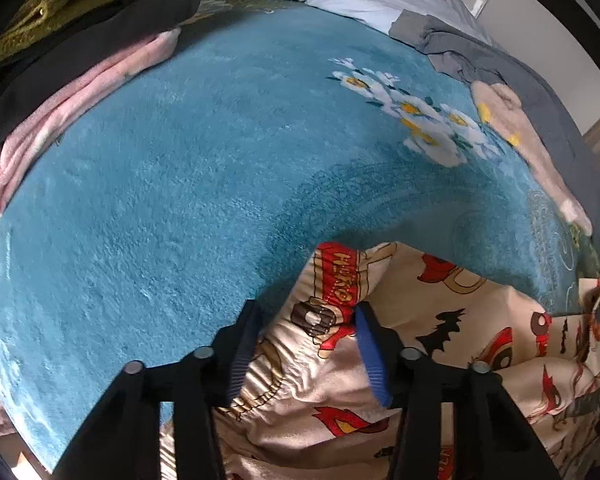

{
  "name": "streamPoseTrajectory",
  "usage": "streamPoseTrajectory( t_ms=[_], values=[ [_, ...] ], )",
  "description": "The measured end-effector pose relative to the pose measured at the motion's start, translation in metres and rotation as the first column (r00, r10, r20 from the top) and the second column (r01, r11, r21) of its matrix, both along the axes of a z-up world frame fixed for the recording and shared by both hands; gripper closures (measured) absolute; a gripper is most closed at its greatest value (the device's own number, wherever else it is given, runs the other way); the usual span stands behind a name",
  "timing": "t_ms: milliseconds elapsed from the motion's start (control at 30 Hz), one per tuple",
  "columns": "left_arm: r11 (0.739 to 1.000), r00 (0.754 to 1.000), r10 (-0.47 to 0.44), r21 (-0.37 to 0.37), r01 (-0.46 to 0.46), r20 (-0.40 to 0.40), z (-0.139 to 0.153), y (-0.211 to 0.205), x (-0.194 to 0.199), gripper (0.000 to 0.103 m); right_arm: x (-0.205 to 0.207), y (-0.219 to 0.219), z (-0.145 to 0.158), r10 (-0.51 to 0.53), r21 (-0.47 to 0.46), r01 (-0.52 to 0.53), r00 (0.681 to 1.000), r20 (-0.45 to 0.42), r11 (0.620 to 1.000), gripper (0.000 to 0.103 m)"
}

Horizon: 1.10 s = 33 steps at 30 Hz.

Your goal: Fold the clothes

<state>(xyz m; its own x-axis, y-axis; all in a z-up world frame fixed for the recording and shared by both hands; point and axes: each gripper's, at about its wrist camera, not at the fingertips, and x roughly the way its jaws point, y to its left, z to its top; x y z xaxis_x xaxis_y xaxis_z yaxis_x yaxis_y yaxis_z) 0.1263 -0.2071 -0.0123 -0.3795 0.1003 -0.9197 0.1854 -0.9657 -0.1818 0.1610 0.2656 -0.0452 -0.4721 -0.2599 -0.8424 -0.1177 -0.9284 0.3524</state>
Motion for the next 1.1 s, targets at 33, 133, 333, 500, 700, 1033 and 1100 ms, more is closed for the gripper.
streamPoseTrajectory(
  t_ms=[33,133,333,500,700,1033,1100],
  values=[
    [1.000,1.000,0.004,0.007,-0.004,-0.004,0.001,-0.001,0.001,0.062,0.002,-0.003,0.002,0.006,0.012,-0.006,1.000,0.002,1.000,0.084],
    [0.999,1.000,0.015,0.034,-0.014,-0.024,0.005,-0.002,0.002,0.082,0.009,-0.001,0.007,-0.029,-0.003,0.029,0.999,-0.018,1.000,0.095],
    [0.999,0.990,0.052,0.019,-0.050,-0.128,0.032,-0.009,0.006,0.089,0.041,0.034,0.059,-0.163,-0.041,0.158,0.968,-0.193,0.987,0.096],
    [0.993,0.972,0.114,0.039,-0.108,-0.204,0.052,-0.031,0.001,0.089,0.083,0.075,0.077,-0.315,-0.049,0.314,0.909,-0.273,0.948,0.096],
    [0.986,0.982,0.159,0.060,-0.153,-0.107,0.022,-0.047,-0.012,0.089,0.121,0.119,0.036,-0.475,-0.059,0.472,0.863,-0.174,0.880,0.097],
    [0.974,0.982,0.183,0.144,-0.175,-0.043,0.010,-0.056,-0.013,0.083,0.147,0.140,0.007,-0.567,-0.100,0.559,0.819,-0.091,0.823,0.096],
    [0.965,0.980,0.195,0.188,-0.184,-0.044,0.014,-0.061,-0.006,0.073,0.148,0.138,0.006,-0.566,-0.113,0.557,0.820,-0.085,0.823,0.096]
  ],
)
